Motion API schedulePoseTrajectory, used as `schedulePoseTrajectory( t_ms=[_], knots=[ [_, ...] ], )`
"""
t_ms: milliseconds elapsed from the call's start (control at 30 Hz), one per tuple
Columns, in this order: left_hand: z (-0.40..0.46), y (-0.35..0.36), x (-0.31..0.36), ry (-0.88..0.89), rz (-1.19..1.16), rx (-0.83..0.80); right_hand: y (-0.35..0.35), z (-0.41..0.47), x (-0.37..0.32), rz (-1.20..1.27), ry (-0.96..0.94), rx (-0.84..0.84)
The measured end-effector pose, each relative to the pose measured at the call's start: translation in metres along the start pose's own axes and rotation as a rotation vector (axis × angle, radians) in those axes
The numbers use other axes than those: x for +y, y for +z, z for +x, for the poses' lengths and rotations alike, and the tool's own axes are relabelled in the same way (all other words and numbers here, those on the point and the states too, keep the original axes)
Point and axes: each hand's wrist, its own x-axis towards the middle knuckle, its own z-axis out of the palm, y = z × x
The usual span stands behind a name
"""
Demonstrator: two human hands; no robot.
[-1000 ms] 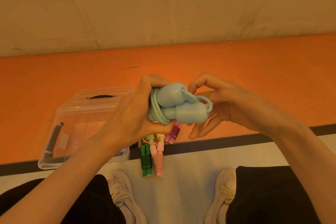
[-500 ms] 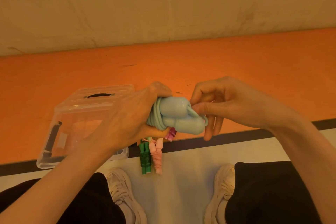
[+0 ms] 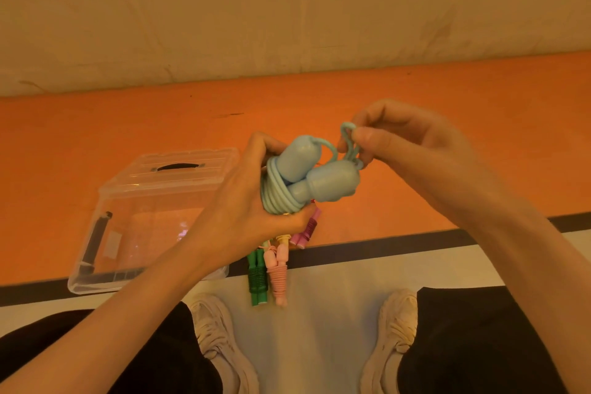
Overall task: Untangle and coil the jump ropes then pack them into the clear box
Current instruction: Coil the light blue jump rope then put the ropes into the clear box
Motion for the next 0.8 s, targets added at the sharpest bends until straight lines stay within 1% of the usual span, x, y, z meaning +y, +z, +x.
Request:
schedulePoseTrajectory(
  t_ms=[100,233,300,333,433,500,567,700,800],
  knots=[
    [0.0,-0.002,-0.001,-0.041,-0.01,-0.019,-0.002,-0.001,-0.001,-0.168,-0.055,-0.054],
    [0.002,-0.004,-0.004,-0.052,0.079,-0.026,-0.003,0.002,0.0,-0.539,-0.169,-0.112],
    [0.0,-0.003,-0.006,-0.038,0.195,-0.036,-0.001,0.004,0.001,-0.66,-0.139,-0.138],
    [-0.002,-0.003,-0.007,-0.039,0.237,-0.041,0.001,0.004,0.002,-0.686,-0.082,-0.142],
    [-0.005,-0.002,-0.008,-0.037,0.308,-0.038,0.006,0.004,0.003,-0.628,0.099,-0.073],
    [-0.005,-0.003,-0.007,-0.024,0.337,-0.043,0.006,0.004,0.002,-0.513,0.17,0.005],
    [-0.003,-0.003,-0.007,-0.019,0.332,-0.051,0.005,0.005,0.001,-0.415,0.205,0.029],
    [-0.002,-0.003,-0.009,-0.011,0.338,-0.067,0.008,0.003,0.003,-0.515,0.186,-0.041],
    [-0.002,-0.002,-0.007,0.01,0.391,-0.084,0.007,0.003,0.007,-0.578,0.219,-0.023]
  ],
)
